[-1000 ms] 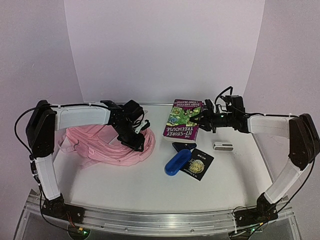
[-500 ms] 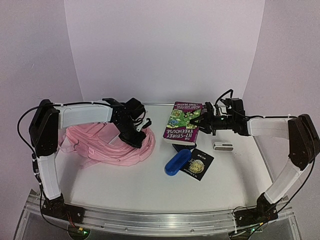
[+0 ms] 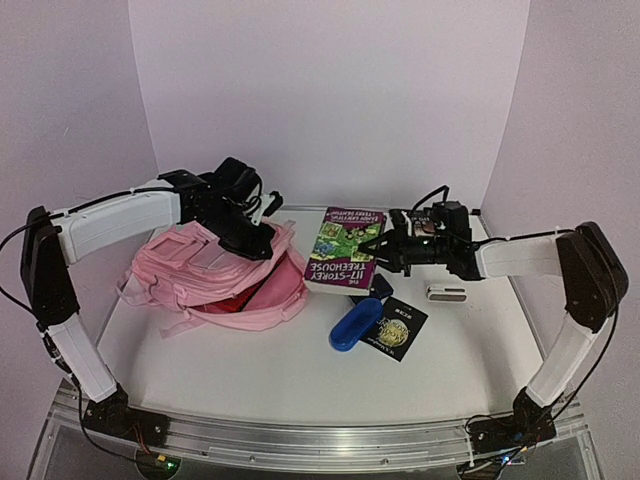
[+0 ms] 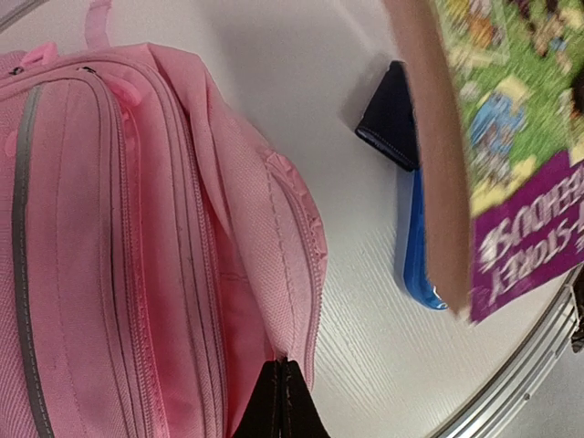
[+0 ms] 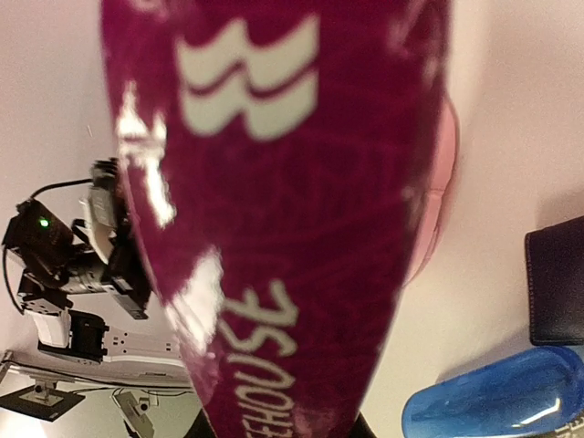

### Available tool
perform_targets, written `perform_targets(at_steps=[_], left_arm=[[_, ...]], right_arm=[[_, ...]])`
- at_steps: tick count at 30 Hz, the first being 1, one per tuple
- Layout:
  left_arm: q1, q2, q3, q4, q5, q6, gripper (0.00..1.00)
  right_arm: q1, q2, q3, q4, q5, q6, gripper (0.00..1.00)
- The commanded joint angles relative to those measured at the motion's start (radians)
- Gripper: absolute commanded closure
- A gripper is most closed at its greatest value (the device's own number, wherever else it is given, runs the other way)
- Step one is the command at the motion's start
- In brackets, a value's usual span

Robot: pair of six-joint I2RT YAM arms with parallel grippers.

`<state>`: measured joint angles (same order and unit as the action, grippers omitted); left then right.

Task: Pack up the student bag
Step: Place the book in the student bag.

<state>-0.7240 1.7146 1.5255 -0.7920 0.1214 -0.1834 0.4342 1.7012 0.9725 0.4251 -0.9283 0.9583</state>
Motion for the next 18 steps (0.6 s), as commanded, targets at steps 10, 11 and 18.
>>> perform_targets(at_steps=[10, 11, 18], left_arm=[[0.051, -0.199, 0.009, 0.156, 0.057, -0.069, 1.0], [0.052, -0.201, 0.008, 0.155, 0.061, -0.071, 1.0], [0.054, -0.227, -0.002, 0.166, 0.089, -0.077, 1.0]], right_arm=[[0.196, 0.365, 0.237, 0.524, 0.008, 0.406, 1.0], [0.21, 0.394, 0.263, 0.556, 0.014, 0.435, 1.0], [0.272, 0.569, 0.468, 0.565, 0.117, 0.486, 1.0]])
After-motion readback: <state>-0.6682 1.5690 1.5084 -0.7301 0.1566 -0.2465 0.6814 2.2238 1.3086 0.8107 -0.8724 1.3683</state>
